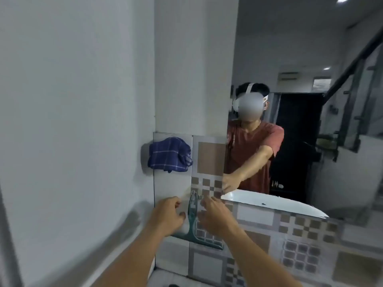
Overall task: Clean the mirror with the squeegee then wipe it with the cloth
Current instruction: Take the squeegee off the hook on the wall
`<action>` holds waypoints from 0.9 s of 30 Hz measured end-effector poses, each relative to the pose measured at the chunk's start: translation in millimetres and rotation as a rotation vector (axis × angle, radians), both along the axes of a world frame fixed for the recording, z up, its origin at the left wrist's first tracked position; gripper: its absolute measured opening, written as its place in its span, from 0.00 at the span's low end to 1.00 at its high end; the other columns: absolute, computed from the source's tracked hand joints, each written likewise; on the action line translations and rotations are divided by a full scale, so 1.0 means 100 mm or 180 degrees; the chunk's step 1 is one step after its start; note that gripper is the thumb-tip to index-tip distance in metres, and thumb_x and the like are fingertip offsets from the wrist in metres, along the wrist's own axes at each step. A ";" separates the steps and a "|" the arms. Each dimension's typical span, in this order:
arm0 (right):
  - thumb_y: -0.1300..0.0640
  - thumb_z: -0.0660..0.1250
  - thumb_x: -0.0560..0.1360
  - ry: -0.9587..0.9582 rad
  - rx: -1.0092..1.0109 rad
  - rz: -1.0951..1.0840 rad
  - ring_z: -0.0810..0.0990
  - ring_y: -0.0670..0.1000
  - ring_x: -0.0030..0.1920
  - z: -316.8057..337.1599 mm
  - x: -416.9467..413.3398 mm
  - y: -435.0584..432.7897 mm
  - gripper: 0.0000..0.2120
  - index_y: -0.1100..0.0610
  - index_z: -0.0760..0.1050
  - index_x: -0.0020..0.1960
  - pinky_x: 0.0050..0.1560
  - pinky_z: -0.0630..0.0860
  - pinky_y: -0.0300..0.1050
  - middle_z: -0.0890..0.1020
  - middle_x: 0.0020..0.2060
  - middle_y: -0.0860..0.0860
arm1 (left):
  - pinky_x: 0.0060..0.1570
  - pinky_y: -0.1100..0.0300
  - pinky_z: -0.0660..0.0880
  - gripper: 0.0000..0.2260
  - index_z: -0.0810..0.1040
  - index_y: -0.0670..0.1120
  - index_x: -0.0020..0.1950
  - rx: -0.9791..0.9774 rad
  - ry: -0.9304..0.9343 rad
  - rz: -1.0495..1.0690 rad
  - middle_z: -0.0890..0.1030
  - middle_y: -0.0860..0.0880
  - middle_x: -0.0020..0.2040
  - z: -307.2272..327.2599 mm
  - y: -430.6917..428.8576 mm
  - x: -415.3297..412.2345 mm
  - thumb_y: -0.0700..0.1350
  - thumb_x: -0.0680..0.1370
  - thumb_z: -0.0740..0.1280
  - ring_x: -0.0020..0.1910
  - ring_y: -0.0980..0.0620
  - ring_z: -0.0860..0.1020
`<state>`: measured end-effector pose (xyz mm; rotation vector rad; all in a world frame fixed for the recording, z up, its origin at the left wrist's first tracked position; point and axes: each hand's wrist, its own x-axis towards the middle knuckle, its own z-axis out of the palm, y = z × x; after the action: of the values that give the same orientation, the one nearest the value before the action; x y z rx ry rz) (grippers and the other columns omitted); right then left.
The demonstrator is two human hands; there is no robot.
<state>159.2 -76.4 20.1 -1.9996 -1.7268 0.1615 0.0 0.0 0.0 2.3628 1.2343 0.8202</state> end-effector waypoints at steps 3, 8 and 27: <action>0.57 0.64 0.82 0.0313 0.0182 -0.0102 0.77 0.50 0.59 -0.14 -0.04 0.15 0.16 0.55 0.69 0.68 0.62 0.78 0.46 0.76 0.65 0.51 | 0.59 0.64 0.75 0.20 0.77 0.46 0.67 -0.0166 -0.0225 0.0004 0.81 0.51 0.61 -0.17 0.12 0.08 0.45 0.76 0.74 0.57 0.55 0.79; 0.63 0.62 0.82 0.0593 0.0364 -0.0357 0.79 0.49 0.53 -0.38 -0.03 0.34 0.16 0.54 0.68 0.68 0.54 0.80 0.44 0.79 0.59 0.50 | 0.59 0.59 0.79 0.16 0.80 0.52 0.61 -0.0497 -0.0572 0.0152 0.83 0.57 0.55 -0.37 0.25 0.30 0.46 0.74 0.76 0.53 0.58 0.81; 0.66 0.65 0.79 0.1390 0.0989 -0.0526 0.79 0.41 0.48 -0.68 -0.06 0.60 0.16 0.44 0.72 0.47 0.42 0.74 0.30 0.81 0.47 0.43 | 0.45 0.71 0.78 0.13 0.79 0.49 0.46 -0.0618 -0.1740 0.0342 0.83 0.55 0.44 -0.61 0.37 0.50 0.31 0.73 0.72 0.45 0.61 0.81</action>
<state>153.0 -16.5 -47.5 -1.7138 -1.2260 0.2376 50.2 37.5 -61.2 1.7623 1.1439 1.2158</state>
